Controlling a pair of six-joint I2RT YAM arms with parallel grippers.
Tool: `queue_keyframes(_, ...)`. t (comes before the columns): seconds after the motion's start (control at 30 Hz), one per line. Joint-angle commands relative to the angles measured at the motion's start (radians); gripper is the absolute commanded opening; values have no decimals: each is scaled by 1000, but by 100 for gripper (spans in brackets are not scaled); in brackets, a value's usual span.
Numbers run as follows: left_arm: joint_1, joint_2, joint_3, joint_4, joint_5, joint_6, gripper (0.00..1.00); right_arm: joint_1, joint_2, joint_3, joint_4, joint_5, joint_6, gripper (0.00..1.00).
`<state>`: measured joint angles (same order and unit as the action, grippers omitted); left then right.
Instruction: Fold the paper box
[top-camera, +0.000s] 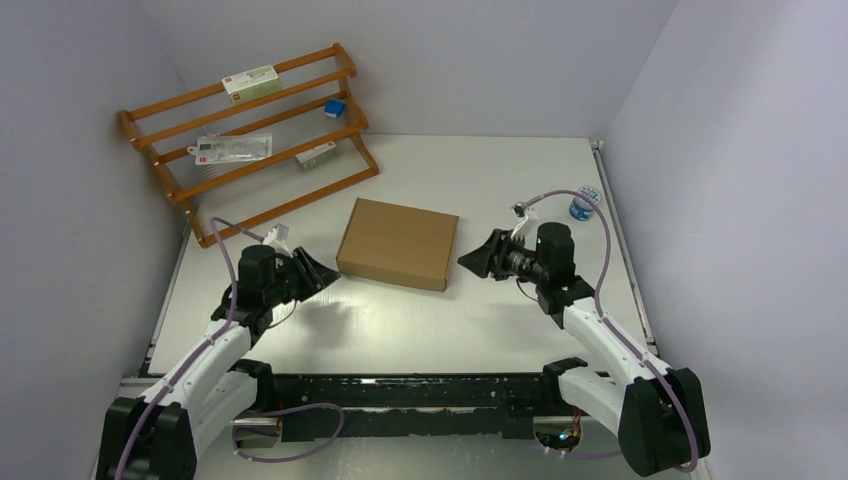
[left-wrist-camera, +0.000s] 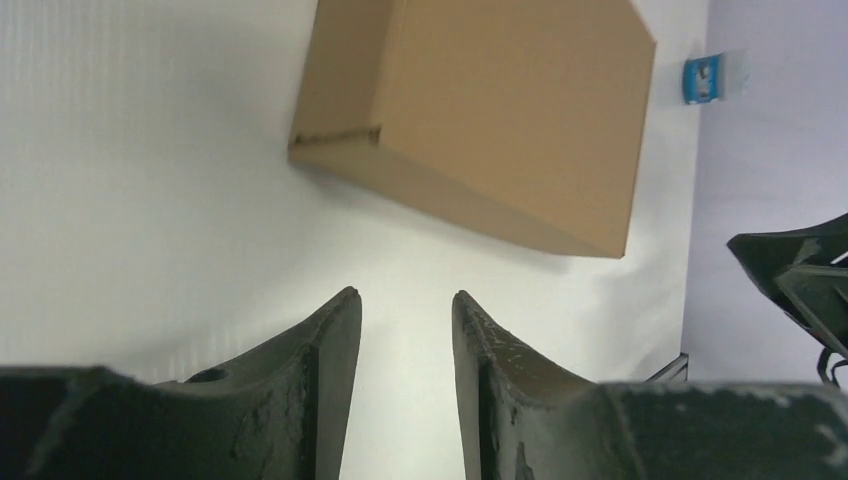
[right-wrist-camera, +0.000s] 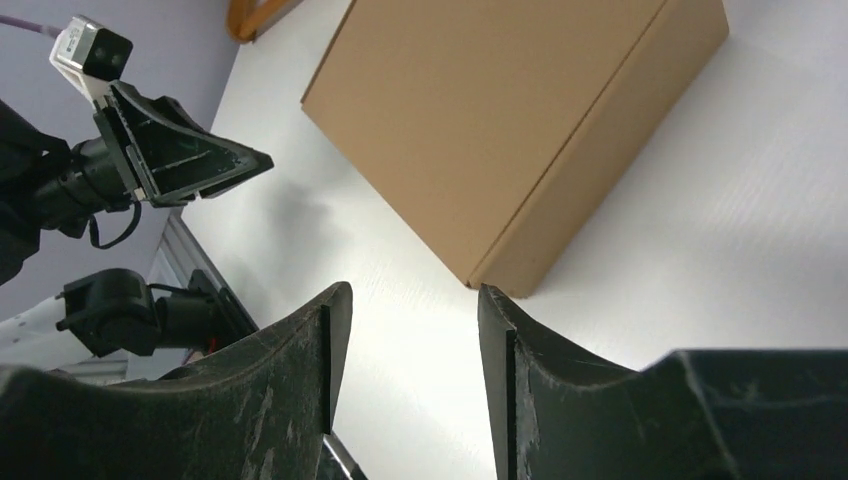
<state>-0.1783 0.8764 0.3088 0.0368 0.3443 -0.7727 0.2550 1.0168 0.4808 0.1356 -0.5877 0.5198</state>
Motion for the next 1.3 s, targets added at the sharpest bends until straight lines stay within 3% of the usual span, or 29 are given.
queue_keyframes(0.0,8,-57,-13,-77,9,6,45,-3,-58,-38,-66,14,-29,53)
queue_keyframes(0.2,8,-99,67,-190,-56,94,55,-3,-96,-45,-103,117,-62,63)
queue_keyframes(0.47,9,-147,254,-360,-220,270,69,-3,-153,44,-236,297,-126,83)
queue_keyframes(0.8,-82,-230,516,-566,-493,485,83,-2,-389,145,-383,544,-135,99)
queue_keyframes(0.97,-164,-361,511,-569,-570,496,96,-3,-519,190,-448,649,-144,100)
queue_keyframes(1.27,-171,-622,414,-546,-559,516,97,-3,-736,244,-585,889,-190,100)
